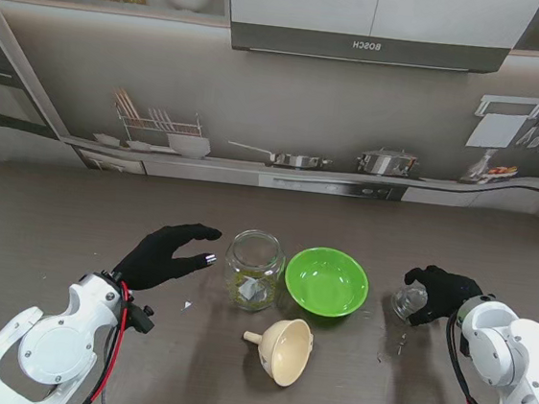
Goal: Pour mung beans into a glass jar with a funnel
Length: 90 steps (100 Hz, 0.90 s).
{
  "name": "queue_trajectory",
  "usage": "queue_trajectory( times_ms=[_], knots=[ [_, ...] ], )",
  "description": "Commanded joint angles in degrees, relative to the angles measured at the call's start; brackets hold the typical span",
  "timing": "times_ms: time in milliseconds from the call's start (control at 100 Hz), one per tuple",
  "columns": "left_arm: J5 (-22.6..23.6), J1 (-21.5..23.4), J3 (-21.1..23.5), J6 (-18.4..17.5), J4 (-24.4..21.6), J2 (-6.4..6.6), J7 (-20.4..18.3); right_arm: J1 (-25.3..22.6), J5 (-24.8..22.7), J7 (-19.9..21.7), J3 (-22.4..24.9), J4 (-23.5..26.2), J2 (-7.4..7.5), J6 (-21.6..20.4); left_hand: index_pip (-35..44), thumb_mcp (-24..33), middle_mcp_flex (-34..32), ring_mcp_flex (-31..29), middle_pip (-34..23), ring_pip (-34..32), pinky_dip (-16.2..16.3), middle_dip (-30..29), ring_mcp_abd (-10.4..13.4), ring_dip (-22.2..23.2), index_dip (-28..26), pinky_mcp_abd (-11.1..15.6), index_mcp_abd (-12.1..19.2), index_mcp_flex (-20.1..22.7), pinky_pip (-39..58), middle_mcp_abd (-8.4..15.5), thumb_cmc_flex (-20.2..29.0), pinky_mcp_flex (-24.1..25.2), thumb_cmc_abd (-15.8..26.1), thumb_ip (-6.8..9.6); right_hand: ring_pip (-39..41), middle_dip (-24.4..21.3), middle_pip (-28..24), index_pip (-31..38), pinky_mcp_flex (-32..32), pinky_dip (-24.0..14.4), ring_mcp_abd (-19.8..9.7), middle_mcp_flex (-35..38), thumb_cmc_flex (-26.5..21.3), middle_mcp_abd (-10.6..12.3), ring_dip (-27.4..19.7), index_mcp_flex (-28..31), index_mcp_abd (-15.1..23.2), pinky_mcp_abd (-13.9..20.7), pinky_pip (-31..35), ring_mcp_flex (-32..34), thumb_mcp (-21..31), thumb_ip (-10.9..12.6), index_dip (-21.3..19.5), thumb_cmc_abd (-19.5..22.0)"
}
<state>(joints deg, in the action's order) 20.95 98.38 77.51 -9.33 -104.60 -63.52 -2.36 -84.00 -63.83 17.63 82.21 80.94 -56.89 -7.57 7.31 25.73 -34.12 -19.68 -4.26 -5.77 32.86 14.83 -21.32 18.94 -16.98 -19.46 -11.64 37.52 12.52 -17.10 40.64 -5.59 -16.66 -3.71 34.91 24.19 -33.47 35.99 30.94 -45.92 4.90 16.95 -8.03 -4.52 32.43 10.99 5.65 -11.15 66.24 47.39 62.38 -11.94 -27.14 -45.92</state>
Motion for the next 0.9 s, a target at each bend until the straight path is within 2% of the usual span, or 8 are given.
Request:
queue_trajectory(
  times_ms=[0, 330, 620, 890],
  knots=[
    [-0.24, 0.05, -0.05, 0.2, 0.04, -0.02, -1.25, 0.0, -0.75, 0.84, -0.46, -0.29, -0.06, 0.41, -0.02, -1.36, -1.13, -1.47, 0.4, 0.32, 0.47, -0.13, -0.07, 0.12, 0.09, 0.25, 0.17, 0.25, -1.59, 0.07, 0.94, 0.17, 1.63, 1.78, 0.42, -0.67, -0.09, 0.31, -0.09, -0.76, 1.15, -2.35, 2.57, -1.33, -0.74, -1.7, -0.85, -1.12, 0.6, -1.17, 0.43, 1.63, -1.64, -1.55],
    [-0.43, -0.05, -0.16, 0.44, 0.07, 0.05, -1.71, 0.25, -2.45, 2.6, -1.0, -0.1, 0.15, 1.26, -0.01, -1.58, -1.06, -1.51, 0.42, 0.33, 0.51, -0.13, -0.17, 0.14, 0.07, 0.25, 0.18, 0.23, -1.59, 0.05, 1.01, 0.21, 1.77, 1.79, 0.51, -1.1, 0.19, 0.17, -0.11, -0.88, 1.87, -1.8, 3.78, -1.95, -0.61, -1.54, -1.46, -1.84, 0.4, -1.02, 0.32, 1.36, -1.65, -1.65],
    [-0.61, -0.16, -0.34, 0.86, 0.11, 0.11, -2.1, 1.29, -2.72, 2.35, -2.52, -1.53, 0.24, 1.71, -0.02, -1.79, -1.09, -1.59, 0.41, 0.3, 0.54, -0.12, -0.16, 0.16, 0.06, 0.25, 0.14, 0.19, -1.59, 0.15, 1.05, 0.21, 1.88, 1.8, 0.3, -1.16, 0.22, 0.06, 0.36, -1.08, 2.19, -2.7, 3.89, -2.44, -0.56, -2.05, -1.9, -1.86, 0.46, -1.36, 0.36, 1.35, -1.86, -1.61],
    [-0.85, -0.24, -0.42, 1.16, 0.12, 0.24, -2.83, 1.7, -1.81, 2.56, -3.42, -2.36, 0.25, 2.09, -0.08, -2.07, -0.98, -1.58, 0.43, 0.3, 0.56, -0.12, -0.18, 0.17, 0.07, 0.27, -0.01, 0.04, -1.63, 0.05, 1.13, 0.35, 1.99, 1.82, -2.12, -0.63, -0.8, -0.2, 1.03, -0.71, 4.53, -3.73, 3.64, -1.41, -1.65, -3.36, -2.42, -4.97, -0.95, -2.13, 0.41, 1.34, -1.92, -1.94]
  ],
)
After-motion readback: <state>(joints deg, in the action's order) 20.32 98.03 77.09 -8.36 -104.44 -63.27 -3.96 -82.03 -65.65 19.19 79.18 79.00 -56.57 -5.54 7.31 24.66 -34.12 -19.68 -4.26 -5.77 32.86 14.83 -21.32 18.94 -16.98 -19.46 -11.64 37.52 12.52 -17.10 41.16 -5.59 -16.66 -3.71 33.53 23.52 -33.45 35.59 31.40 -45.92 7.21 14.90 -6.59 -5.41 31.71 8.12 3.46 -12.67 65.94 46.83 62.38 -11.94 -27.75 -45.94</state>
